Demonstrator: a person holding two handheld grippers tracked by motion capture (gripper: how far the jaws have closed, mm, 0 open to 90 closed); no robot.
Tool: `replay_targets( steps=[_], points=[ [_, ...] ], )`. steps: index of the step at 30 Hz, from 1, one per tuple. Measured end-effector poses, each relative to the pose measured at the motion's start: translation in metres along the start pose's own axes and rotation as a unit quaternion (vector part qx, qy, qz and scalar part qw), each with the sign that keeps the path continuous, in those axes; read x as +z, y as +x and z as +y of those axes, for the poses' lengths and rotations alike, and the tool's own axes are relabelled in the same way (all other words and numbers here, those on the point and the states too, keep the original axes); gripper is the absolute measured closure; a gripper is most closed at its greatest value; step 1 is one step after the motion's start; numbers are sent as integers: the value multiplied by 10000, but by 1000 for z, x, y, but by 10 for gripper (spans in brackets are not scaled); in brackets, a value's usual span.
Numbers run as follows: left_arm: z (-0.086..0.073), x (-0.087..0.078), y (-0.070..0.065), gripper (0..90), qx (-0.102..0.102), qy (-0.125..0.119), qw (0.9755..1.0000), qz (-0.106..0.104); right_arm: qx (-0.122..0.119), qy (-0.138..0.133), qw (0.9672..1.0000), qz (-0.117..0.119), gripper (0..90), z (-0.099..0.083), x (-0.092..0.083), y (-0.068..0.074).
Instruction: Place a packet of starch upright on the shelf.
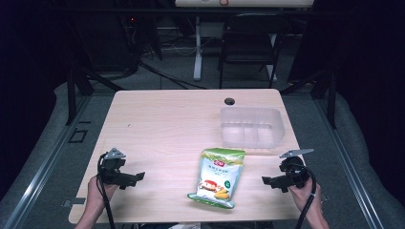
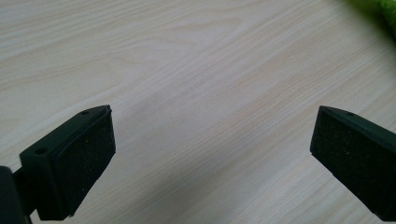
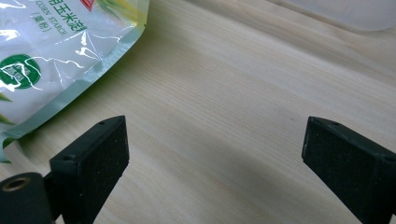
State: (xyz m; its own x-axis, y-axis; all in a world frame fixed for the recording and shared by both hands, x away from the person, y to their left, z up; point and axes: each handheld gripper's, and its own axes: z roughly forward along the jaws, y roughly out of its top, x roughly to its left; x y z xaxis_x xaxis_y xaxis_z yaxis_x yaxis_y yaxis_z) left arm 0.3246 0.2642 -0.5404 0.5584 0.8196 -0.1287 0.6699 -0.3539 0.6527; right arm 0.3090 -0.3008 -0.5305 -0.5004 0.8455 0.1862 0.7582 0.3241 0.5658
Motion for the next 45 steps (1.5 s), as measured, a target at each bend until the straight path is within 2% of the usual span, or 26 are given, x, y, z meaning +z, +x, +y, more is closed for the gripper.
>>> replay_targets(
  steps=[6,25,29,33,34,39,44,45],
  points=[
    [0,1,-1,2,-1,10,10000,-15,46,-42,9998,176,67,2,1,4],
    [1,2,-1,2,-7,28,10000,-22,-115,3,9984,545,68,20,10,22],
    [1,2,-1,2,5,20,10000,-6,-203,87,9968,770,81,30,19,30],
    [1,3,-1,2,11,40,10000,-2,-244,93,9958,876,88,37,27,36],
    [1,3,-1,2,10,40,10000,-15,-299,120,9954,906,89,40,29,36],
    [1,3,-1,2,-1,44,10000,3,-279,159,9945,994,96,51,40,35],
    [1,3,-1,2,7,57,10000,-3,-259,240,9942,1012,124,63,54,33],
    [1,3,-1,2,5,52,10000,-2,-273,325,9943,980,130,65,57,32]
  ],
)
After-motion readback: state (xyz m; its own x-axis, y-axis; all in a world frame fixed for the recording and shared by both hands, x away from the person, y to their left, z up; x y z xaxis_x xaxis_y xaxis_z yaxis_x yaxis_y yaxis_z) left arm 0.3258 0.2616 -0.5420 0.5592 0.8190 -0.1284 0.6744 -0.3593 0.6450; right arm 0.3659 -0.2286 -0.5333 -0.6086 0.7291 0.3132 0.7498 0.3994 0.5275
